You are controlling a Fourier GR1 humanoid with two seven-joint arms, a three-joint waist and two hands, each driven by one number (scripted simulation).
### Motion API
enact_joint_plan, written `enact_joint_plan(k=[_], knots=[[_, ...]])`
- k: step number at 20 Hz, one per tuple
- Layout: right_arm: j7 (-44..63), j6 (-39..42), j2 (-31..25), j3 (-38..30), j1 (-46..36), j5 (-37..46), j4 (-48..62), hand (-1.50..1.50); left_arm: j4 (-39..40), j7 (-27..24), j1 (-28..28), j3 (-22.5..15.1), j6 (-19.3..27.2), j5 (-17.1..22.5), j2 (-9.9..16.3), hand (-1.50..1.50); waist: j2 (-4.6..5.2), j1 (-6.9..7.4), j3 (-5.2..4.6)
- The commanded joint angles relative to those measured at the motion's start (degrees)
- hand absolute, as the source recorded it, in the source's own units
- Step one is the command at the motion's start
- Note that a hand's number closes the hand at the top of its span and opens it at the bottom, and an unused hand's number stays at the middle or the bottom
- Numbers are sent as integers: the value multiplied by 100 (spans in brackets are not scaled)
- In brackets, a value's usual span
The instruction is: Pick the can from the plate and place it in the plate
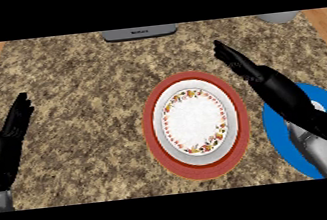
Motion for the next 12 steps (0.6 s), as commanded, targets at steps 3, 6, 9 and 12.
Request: enact_joint_plan(k=[3,6,9,12], knots=[[79,809,-43,-1258,586,-2191,218,-150,203,-221,101,223,14,-261,289,0,25,-17,-61],[623,776,414,-1743,763,-3592,640,-150,169,-344,350,136,264,-611,276,0,68,20,-40],[-110,-179,-400,-2784,1120,-2423,922,-150,499,-612,669,86,242,-574,86,0,0,-129,-73],[-540,-54,-118,-3194,1837,-2868,749,-150,492,-680,732,-32,347,-674,-96,0,-28,-99,-71]])
